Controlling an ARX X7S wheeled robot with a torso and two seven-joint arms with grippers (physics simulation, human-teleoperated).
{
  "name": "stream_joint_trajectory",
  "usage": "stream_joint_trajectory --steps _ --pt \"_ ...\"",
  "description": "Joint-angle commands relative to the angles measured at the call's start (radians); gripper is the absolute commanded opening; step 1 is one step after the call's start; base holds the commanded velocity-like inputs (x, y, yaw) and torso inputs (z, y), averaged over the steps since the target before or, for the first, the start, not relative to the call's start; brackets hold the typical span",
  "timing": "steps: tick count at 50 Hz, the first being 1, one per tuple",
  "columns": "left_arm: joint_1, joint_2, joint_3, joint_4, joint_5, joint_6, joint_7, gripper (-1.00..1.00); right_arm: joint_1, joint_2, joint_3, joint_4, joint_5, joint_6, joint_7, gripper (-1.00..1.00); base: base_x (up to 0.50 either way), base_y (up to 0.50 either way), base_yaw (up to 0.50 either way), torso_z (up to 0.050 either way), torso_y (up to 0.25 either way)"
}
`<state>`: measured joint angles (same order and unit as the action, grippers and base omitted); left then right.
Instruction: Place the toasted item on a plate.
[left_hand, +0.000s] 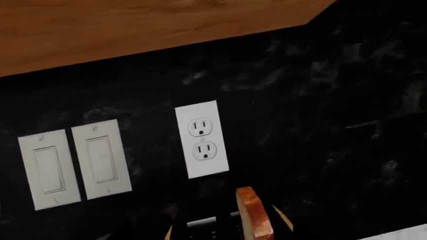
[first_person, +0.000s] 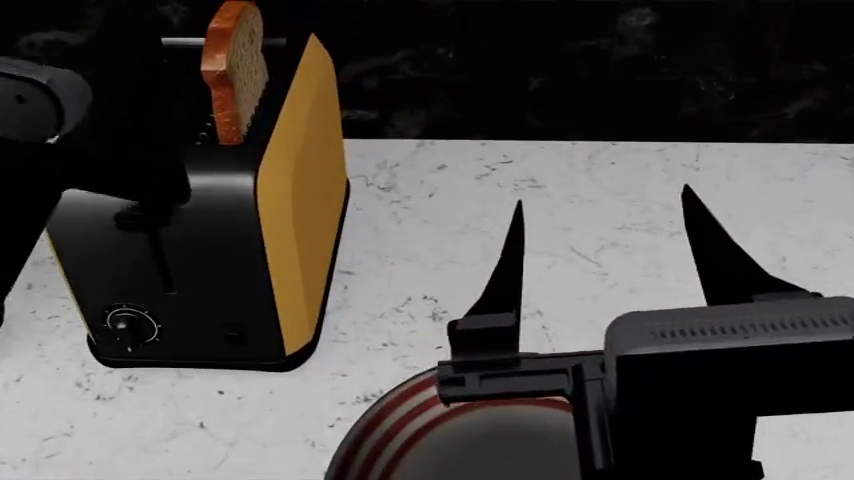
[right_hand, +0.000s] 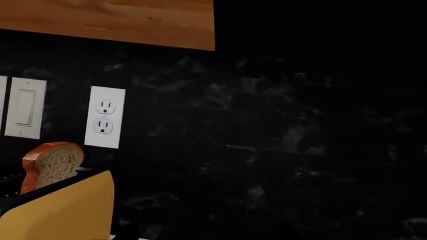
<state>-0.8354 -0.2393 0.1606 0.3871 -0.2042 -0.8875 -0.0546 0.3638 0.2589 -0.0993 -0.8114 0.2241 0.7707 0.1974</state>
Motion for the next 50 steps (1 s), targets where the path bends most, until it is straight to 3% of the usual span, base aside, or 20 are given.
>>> stream_joint_trajectory --steps 1,23,30,50 --pt "-0.234 0.067 0.044 -0.280 -0.009 0.039 0.041 1.00 -0.047 0.013 0.034 -0.071 0.015 0.021 0.018 1.00 0.00 0.00 0.00 0.000 0.000" --pt "-0.460 0.207 0.057 -0.884 -0.031 0.230 0.039 1.00 -0.088 0.026 0.055 -0.132 0.033 0.031 0.038 1.00 0.00 0.00 0.00 0.000 0.000" --pt "-0.468 0.209 0.076 -0.925 -0.048 0.197 0.023 1.00 -0.108 0.027 0.055 -0.125 0.032 0.007 0.040 1.00 0.00 0.00 0.00 0.000 0.000" --pt "-0.454 0.195 0.137 -1.075 -0.047 0.304 -0.001 1.00 -0.105 0.034 0.049 -0.112 0.039 -0.005 0.049 1.00 0.00 0.00 0.00 0.000 0.000"
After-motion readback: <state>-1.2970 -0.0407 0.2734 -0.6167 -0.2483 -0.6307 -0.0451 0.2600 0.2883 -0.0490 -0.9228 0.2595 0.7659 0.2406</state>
